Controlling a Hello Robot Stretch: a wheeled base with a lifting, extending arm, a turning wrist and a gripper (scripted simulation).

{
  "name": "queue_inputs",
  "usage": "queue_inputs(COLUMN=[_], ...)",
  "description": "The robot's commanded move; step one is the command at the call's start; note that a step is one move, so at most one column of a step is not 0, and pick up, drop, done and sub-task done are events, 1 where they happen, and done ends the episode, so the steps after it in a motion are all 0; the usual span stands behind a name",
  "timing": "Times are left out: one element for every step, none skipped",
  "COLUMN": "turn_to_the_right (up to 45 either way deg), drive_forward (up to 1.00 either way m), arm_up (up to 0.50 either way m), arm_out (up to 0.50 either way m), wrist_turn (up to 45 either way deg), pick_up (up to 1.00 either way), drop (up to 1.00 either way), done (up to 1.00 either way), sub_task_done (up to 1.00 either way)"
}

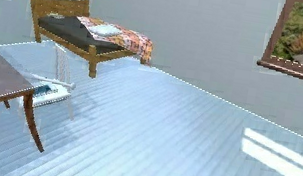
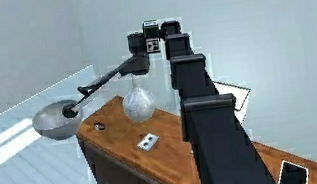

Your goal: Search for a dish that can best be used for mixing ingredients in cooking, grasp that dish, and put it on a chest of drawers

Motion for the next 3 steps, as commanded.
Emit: queue_inputs(turn_to_the_right=[0.0, 0.0, 0.0], drive_forward=[0.0, 0.0, 0.0], arm_up=[0.0, 0.0, 0.0], arm_out=[0.0, 0.0, 0.0], wrist_turn=[45.0, 45.0, 3.0], pick_up=[0.0, 0.0, 0.0], drop=[0.0, 0.0, 0.0], done=[0.0, 0.0, 0.0], sub_task_done=[0.0, 0.0, 0.0])
